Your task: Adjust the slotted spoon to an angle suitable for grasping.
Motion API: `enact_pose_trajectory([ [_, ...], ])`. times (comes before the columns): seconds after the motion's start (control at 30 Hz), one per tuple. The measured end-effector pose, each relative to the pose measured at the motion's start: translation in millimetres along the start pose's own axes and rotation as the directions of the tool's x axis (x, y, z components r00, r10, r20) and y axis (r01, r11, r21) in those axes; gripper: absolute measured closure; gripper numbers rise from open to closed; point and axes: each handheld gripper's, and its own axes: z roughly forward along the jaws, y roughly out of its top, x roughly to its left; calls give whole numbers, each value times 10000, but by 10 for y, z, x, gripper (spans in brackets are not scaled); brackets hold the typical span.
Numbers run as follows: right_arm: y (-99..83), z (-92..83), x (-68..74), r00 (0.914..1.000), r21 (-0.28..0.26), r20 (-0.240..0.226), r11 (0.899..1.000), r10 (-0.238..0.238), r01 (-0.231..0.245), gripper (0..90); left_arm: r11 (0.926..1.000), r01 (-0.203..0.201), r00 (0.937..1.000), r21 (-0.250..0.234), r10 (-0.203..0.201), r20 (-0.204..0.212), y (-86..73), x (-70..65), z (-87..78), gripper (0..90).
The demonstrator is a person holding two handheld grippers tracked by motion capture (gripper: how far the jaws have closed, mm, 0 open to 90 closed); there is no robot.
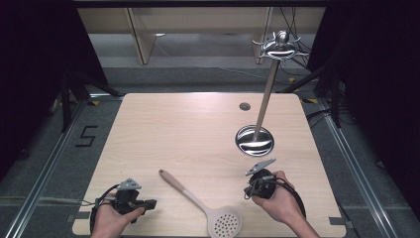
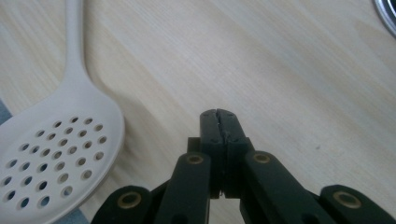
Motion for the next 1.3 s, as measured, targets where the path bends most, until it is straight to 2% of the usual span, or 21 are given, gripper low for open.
enact_pose_trajectory([
  [0.03,-8,-13,8,9997,36,-55,9997,244,-243,900,9999,-86,9999,86,85,108,13,-27,24,890],
  [0.1,-3,-13,2,9995,-63,-163,9996,257,-258,879,9998,-149,9999,113,148,81,19,-42,33,890],
  [0.13,17,5,13,9990,-110,-242,9993,367,-370,819,9996,-233,9997,125,232,57,32,-56,51,890],
  [0.23,26,27,19,9994,-71,-11,9994,341,-341,780,9995,-272,9996,183,272,-39,38,-36,52,890],
  [0.37,18,60,92,9991,59,-226,9994,356,-354,677,10000,17,9997,49,-15,-238,36,9,32,889],
  [0.47,51,76,198,9995,95,-266,9998,150,-147,621,9998,-181,9995,-33,180,-247,34,-5,-5,887],
  [0.53,155,72,340,9980,-35,-488,9992,-397,396,594,9998,-120,9991,-142,115,-399,17,-17,-14,879],
  [0.57,155,72,340,9980,-35,-488,9992,-397,396,594,9998,-175,9993,-130,171,-339,10,-22,-31,879],
  [0.6,220,76,432,9970,-10,-548,9985,-539,540,590,9997,-176,9990,-167,169,-408,0,-22,-45,868],
  [0.63,220,76,432,9970,-10,-548,9985,-539,540,590,9997,-176,9990,-167,169,-408,0,-22,-45,863],
  [0.67,277,101,523,9970,125,-582,9986,-515,523,599,9996,-187,9991,-202,179,-384,3,-20,-54,860],
  [0.7,301,118,542,9948,97,-620,9966,-814,822,634,9998,-166,9989,-82,162,-433,11,-23,-64,860],
  [0.8,371,141,601,9923,119,-521,9935,-1126,1134,860,9995,-184,9987,-238,173,-483,24,-20,-49,871],
  [0.83,400,149,623,9920,139,-563,9934,-1133,1142,900,9994,-315,9988,-108,311,-383,37,-15,-58,876],
  [0.9,431,164,649,9905,141,-643,9923,-1219,1230,900,9991,-221,9982,-358,200,-573,36,-27,-25,879],
  [1.0,496,242,831,9791,757,-1096,9808,-1712,1800,900,9996,-217,9990,-152,211,-397,34,-24,-28,881],
  [1.03,496,242,831,9791,757,-1096,9808,-1712,1800,900,9996,-200,9989,-173,193,-433,28,-26,-33,881],
  [1.07,461,268,899,9795,1349,-1165,9744,-1646,1798,900,9996,-173,9994,-236,166,-304,19,-20,-49,880],
  [1.1,461,268,899,9795,1349,-1165,9744,-1646,1798,900,9996,-173,9994,-236,166,-304,19,-20,-49,880],
  [1.13,399,257,901,9830,1712,-940,9700,-1580,1723,900,9996,-192,9993,-224,184,-334,14,-9,-57,880],
  [1.3,314,199,827,9850,2075,-868,9643,-1492,1644,900,9996,-136,9990,-247,125,-434,18,-1,-60,877],
])
